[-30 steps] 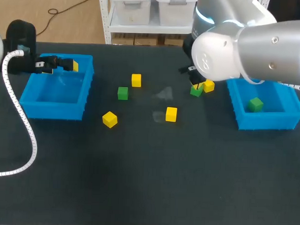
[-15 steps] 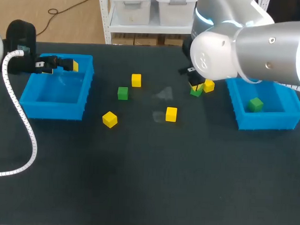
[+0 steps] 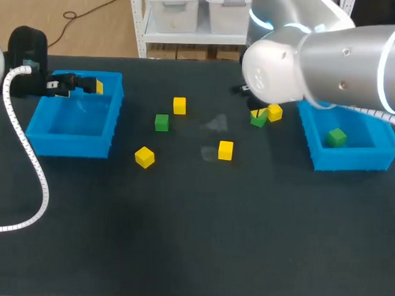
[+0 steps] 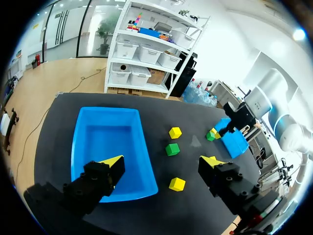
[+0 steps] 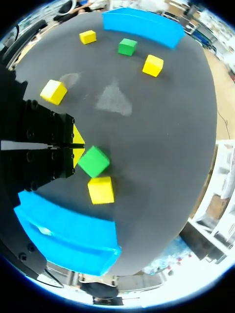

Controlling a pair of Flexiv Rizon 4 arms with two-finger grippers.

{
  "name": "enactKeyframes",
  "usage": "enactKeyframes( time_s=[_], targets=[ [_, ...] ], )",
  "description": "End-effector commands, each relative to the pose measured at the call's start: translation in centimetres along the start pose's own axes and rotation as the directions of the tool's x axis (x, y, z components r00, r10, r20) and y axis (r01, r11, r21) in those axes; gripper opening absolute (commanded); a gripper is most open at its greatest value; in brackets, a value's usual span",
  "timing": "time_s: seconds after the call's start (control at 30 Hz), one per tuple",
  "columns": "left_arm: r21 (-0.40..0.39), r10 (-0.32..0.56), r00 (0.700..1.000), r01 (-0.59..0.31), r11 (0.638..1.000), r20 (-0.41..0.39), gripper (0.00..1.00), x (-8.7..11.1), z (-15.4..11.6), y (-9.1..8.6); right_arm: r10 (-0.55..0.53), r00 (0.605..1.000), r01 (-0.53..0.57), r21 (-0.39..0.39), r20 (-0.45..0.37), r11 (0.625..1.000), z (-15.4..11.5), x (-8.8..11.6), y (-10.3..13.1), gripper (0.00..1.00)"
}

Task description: Put the green cubes in the right bin and the yellow cubes in the left bin.

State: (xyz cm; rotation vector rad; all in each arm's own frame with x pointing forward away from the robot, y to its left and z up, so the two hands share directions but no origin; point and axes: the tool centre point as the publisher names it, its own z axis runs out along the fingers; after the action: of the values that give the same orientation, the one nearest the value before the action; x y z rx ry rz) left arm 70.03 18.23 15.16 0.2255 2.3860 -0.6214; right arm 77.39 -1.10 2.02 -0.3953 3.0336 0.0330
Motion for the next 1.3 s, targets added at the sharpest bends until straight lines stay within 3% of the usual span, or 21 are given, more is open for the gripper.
enactKeyframes(
  time_s=[0.03, 0.27, 0.53, 0.97, 1.0, 1.03, 1.07, 1.1, 1.13, 1.17, 1.2, 1.3],
  targets=[
    [0.012, 0.002, 1.0, -0.002, 1.0, 0.007, 1.0, 0.1, 0.0, 0.2, 0.106, 0.994, -0.106, -0.008, 0.025, 0.994, 0.5, 1.1, 0.1, 1.0],
    [0.012, 0.002, 1.0, -0.002, 1.0, 0.007, 1.0, 0.1, 0.0, 0.2, 0.297, 0.953, -0.298, -0.003, 0.064, 0.955, 0.5, 2.0, -0.4, 1.0],
    [0.012, 0.002, 1.0, -0.002, 1.0, 0.007, 1.0, 0.1, 0.0, 0.2, 0.44, 0.885, -0.446, 0.01, 0.15, 0.895, -0.7, 1.6, -0.9, 1.0],
    [0.012, 0.002, 1.0, -0.002, 1.0, 0.007, 1.0, 0.1, 0.0, 0.2, 0.462, 0.872, -0.467, -0.01, 0.159, 0.884, -1.3, -0.3, 0.4, 1.0],
    [0.012, 0.002, 1.0, -0.002, 1.0, 0.007, 1.0, 0.1, 0.0, 0.2, 0.467, 0.87, -0.471, -0.01, 0.156, 0.882, -1.0, -0.3, 0.4, 0.87],
    [0.012, 0.002, 1.0, -0.002, 1.0, 0.007, 1.0, 0.1, 0.0, 0.2, 0.471, 0.87, -0.474, -0.016, 0.143, 0.88, -0.8, -0.3, 0.4, 0.47],
    [0.012, 0.002, 1.0, -0.002, 1.0, 0.007, 1.0, 0.1, 0.0, 0.2, 0.472, 0.87, -0.475, -0.014, 0.144, 0.88, -0.7, -0.3, 0.4, 0.44],
    [0.012, 0.002, 1.0, -0.002, 1.0, 0.007, 1.0, 0.1, 0.0, 0.2, 0.47, 0.871, -0.474, -0.008, 0.145, 0.881, -0.6, -0.3, 0.3, 0.5],
    [0.012, 0.002, 1.0, -0.002, 1.0, 0.007, 1.0, 0.1, 0.0, 0.2, 0.47, 0.871, -0.474, -0.009, 0.143, 0.88, -0.6, -0.3, 0.4, 0.73],
    [0.012, 0.002, 1.0, -0.002, 1.0, 0.007, 1.0, 0.1, 0.0, 0.2, 0.471, 0.871, -0.475, -0.01, 0.143, 0.88, -0.5, -0.2, 0.4, 0.83],
    [0.012, 0.002, 1.0, -0.002, 1.0, 0.007, 1.0, 0.1, 0.0, 0.2, 0.47, 0.871, -0.474, -0.008, 0.141, 0.881, -0.5, -0.2, 0.3, 1.0],
    [0.012, 0.002, 1.0, -0.002, 1.0, 0.007, 1.0, 0.1, 0.0, 0.2, 0.467, 0.874, -0.47, -0.006, 0.138, 0.882, -0.1, -0.2, 0.2, 1.0]
  ],
)
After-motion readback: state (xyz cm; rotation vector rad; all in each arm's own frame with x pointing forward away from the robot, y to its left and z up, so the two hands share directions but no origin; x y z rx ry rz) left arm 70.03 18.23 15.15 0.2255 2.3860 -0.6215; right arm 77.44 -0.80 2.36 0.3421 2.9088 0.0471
